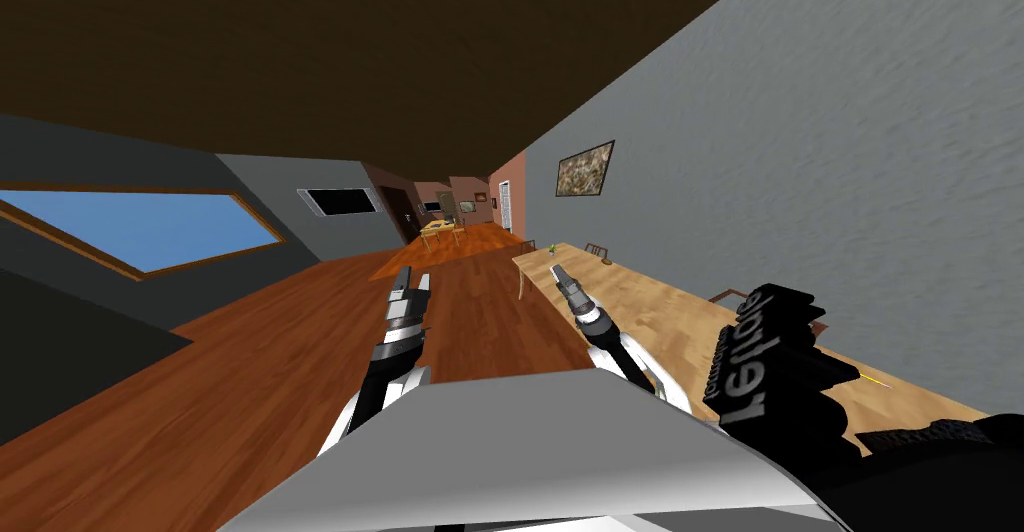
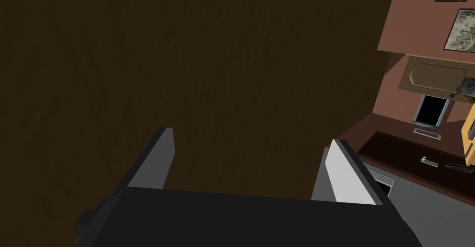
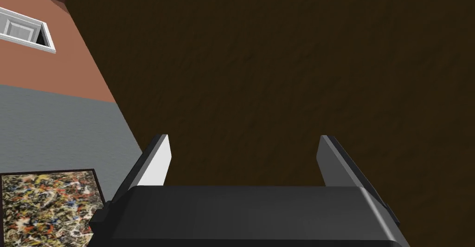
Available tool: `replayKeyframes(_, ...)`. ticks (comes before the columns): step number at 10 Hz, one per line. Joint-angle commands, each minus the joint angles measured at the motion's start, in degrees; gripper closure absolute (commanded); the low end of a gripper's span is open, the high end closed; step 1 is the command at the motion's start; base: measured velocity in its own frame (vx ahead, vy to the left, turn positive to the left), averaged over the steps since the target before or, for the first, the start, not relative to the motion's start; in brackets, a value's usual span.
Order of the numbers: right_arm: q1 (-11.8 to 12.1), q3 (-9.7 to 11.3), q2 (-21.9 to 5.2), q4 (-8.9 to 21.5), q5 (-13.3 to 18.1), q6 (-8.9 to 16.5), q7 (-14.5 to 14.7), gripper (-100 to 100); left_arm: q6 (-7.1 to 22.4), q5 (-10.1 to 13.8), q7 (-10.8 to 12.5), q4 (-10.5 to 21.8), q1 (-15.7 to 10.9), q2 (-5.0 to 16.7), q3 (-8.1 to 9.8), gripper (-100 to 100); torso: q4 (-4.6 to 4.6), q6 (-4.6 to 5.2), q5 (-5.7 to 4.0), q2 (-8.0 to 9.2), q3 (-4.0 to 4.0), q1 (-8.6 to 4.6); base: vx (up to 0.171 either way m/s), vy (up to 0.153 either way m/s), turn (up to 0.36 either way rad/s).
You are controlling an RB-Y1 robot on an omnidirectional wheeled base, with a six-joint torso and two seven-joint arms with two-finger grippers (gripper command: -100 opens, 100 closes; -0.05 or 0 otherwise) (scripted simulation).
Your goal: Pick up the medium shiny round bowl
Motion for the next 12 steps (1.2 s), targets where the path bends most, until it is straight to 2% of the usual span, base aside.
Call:
replayKeyframes(1, -0.7, 0.2, -2.0, 1.2, 0.7, 0.0, 0.5, -100, 0.0, 0.0, 0.0, 0.0, 0.0, 0.0, 0.00, 0, 0.00, 0.00, 0.00, 0.00, 0.00, 0.00, 0.010, 0.060, 0.072)
replayKeyframes(2, -1.9, 1.0, -4.1, 3.9, 2.3, -0.2, 1.6, -100, 0.0, 0.0, 0.0, 0.0, 0.0, 0.0, 0.01, 0, 0.00, 0.03, -0.01, 0.01, 0.00, -0.09, -0.008, 0.072, 0.130)
replayKeyframes(3, -1.9, 1.0, -5.0, 3.9, 2.3, -0.2, 1.6, -100, 0.0, 0.0, 0.0, 0.0, 0.0, 0.0, 0.00, 0, 0.01, 0.00, -0.01, 0.04, 0.02, -0.05, -0.007, 0.066, 0.095)
replayKeyframes(4, -3.0, 1.8, -6.9, 6.3, 3.9, -0.3, 2.8, -100, 0.0, 0.0, 0.0, 0.0, 0.0, 0.0, 0.01, 0, 0.02, 0.03, -0.01, 0.07, 0.04, -0.08, 0.008, 0.090, 0.145)
replayKeyframes(5, -3.0, 1.8, -8.0, 6.8, 3.9, -0.3, 2.8, -100, 0.0, 0.0, 0.0, 0.0, 0.0, 0.0, 0.00, 0, 0.01, 0.01, 0.00, 0.03, 0.02, -0.01, 0.016, 0.073, 0.077)
replayKeyframes(6, -4.2, 2.7, -10.1, 9.4, 5.6, -0.4, 3.9, -100, 0.0, 0.0, 0.0, 0.0, 0.0, 0.0, 0.01, 0, 0.00, 0.03, 0.00, 0.00, 0.00, -0.06, 0.021, 0.076, 0.152)
replayKeyframes(7, -4.2, 2.7, -11.0, 9.7, 5.6, -0.4, 3.9, -100, 0.0, 0.0, 0.0, 0.0, 0.0, 0.0, 0.00, 0, -0.01, 0.01, -0.01, -0.03, -0.02, -0.06, 0.013, 0.064, 0.082)
replayKeyframes(8, -5.3, 3.6, -13.3, 12.2, 7.3, -0.6, 5.1, -100, 0.0, 0.0, 0.0, 0.0, 0.0, 0.0, 0.01, 0, 0.00, 0.04, -0.01, 0.01, 0.00, -0.09, 0.005, 0.073, 0.170)
replayKeyframes(9, -5.3, 3.6, -14.0, 12.7, 7.3, -0.6, 5.1, -100, 0.0, 0.0, 0.0, 0.0, 0.0, 0.0, 0.00, 0, 0.01, 0.01, -0.01, 0.03, 0.02, -0.06, 0.007, 0.061, 0.078)
replayKeyframes(12, -7.4, 5.4, -19.1, 17.3, 10.7, -0.8, 7.4, -100, 0.0, 0.0, 0.0, 0.0, 0.0, 0.0, 0.01, 0, 0.00, 0.06, 0.00, 0.01, 0.00, -0.08, 0.016, 0.076, 0.127)
